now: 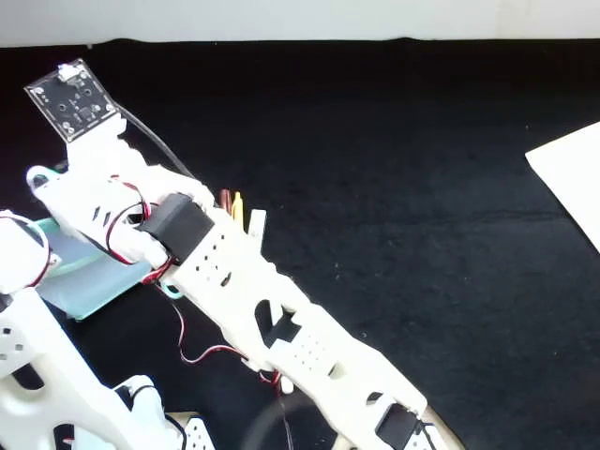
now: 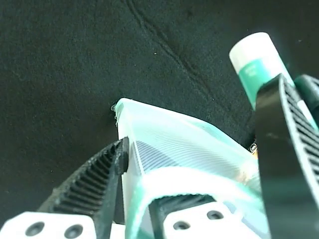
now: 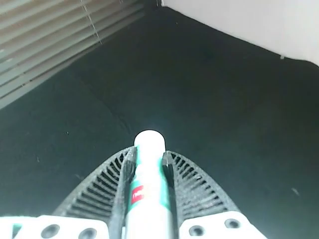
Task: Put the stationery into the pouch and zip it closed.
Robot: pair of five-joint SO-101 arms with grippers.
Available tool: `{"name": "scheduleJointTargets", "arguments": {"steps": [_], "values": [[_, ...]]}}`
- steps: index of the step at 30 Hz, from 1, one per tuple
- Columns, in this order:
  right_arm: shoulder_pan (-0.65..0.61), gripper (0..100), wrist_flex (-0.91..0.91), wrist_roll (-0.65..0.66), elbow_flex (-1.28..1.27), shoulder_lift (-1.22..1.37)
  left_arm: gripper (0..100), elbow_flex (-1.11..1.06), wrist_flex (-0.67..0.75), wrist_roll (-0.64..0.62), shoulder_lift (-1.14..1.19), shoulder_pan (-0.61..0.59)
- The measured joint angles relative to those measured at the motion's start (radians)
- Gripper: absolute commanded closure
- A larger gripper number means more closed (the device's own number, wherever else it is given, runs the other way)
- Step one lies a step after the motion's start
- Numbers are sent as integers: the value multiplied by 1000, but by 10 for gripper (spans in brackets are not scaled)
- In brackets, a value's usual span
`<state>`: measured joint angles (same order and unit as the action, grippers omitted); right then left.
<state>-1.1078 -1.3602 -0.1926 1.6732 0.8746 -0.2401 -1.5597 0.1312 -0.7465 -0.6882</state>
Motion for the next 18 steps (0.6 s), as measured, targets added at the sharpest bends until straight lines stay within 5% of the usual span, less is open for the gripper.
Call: {"name": "scheduleJointTargets", "arguments": {"steps": [18], "values": [[2, 991, -394, 173, -2, -399, 993, -2, 0, 0, 0, 0]]}}
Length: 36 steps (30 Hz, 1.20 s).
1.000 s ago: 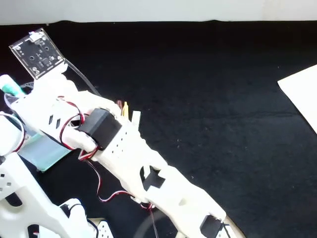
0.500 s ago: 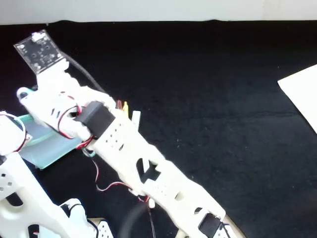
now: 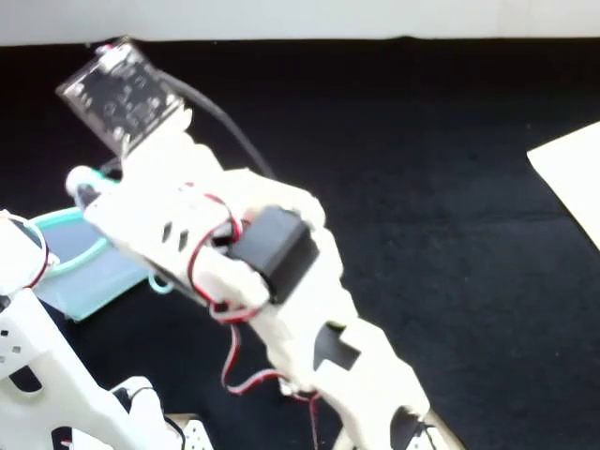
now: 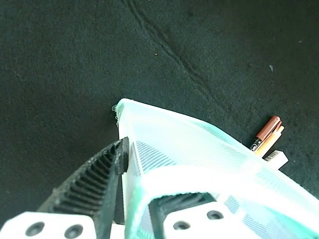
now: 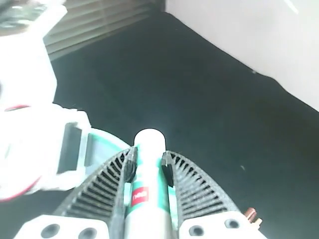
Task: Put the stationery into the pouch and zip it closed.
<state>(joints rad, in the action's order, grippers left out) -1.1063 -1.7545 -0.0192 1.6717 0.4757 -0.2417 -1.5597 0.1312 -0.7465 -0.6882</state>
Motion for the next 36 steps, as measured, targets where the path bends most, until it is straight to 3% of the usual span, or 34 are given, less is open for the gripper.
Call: {"name": "scheduleJointTargets", "arguments": {"steps": [9, 16, 26, 36], "values": [[-133, 992, -2, 37, -14, -23, 993, -2, 0, 14, 0, -2], [-92, 992, -2, 37, -209, -37, 993, -2, 0, 14, 2, -2], [-32, 992, -2, 38, -219, -38, 993, -2, 0, 14, 0, -2], [-74, 992, 6, 89, -437, -69, 993, -2, 0, 14, -6, 2]]}}
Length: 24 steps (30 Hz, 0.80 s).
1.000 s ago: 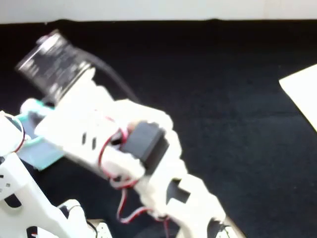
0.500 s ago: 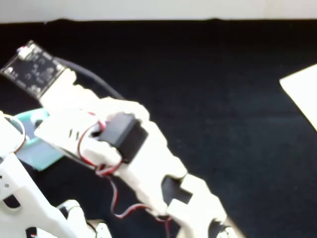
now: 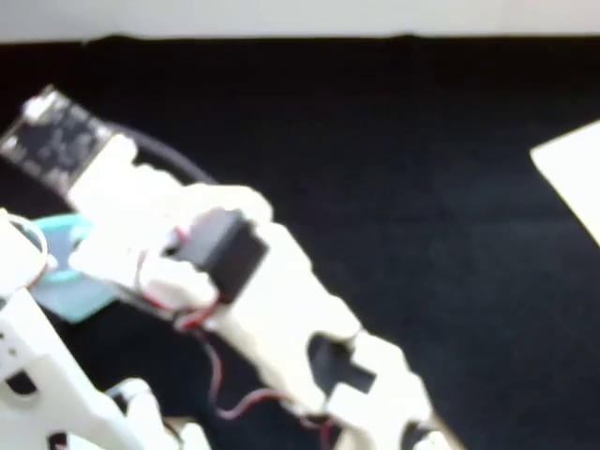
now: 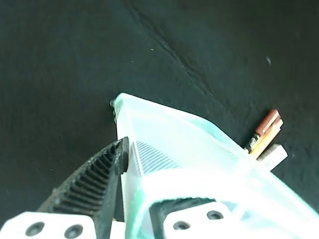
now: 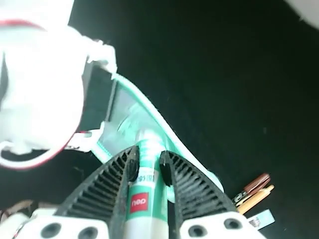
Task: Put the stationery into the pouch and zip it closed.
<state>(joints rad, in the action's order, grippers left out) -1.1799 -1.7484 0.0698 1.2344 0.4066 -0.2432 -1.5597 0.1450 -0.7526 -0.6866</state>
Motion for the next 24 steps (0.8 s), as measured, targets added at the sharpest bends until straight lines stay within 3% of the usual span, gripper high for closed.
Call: {"name": "scheduleJointTargets", "arguments": {"steps": [11, 17, 24], "values": [[-8, 984, 2, 2, -161, -9, 993, -2, -2, 58, 0, 35], [-8, 741, 2, 3, -126, 0, 993, -2, -2, 58, -2, 54], [-9, 731, 2, 5, -114, 2, 993, -2, -2, 58, -2, 55]]}}
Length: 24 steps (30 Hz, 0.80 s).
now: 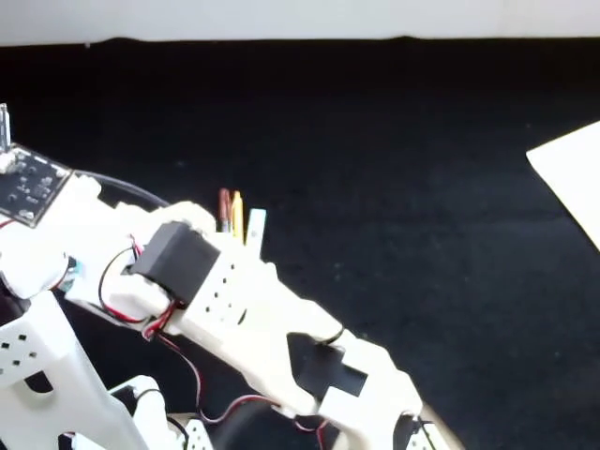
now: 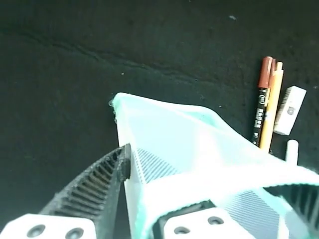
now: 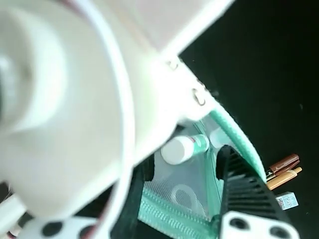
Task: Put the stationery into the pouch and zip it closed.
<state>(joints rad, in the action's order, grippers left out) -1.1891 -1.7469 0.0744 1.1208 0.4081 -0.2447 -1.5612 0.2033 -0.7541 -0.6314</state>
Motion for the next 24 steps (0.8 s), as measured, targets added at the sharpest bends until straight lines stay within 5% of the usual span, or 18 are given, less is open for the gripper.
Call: {"name": "scheduleJointTargets", "arguments": {"steps": [13, 19, 24], "values": [[140, 731, 6, -2, 506, 0, 993, -28, 3, 0, 2, -8], [158, 731, -9, -2, 534, -12, 993, -66, 14, 0, -2, -8], [328, 731, -9, -109, 534, -12, 993, -68, 17, 0, -2, -8]]}}
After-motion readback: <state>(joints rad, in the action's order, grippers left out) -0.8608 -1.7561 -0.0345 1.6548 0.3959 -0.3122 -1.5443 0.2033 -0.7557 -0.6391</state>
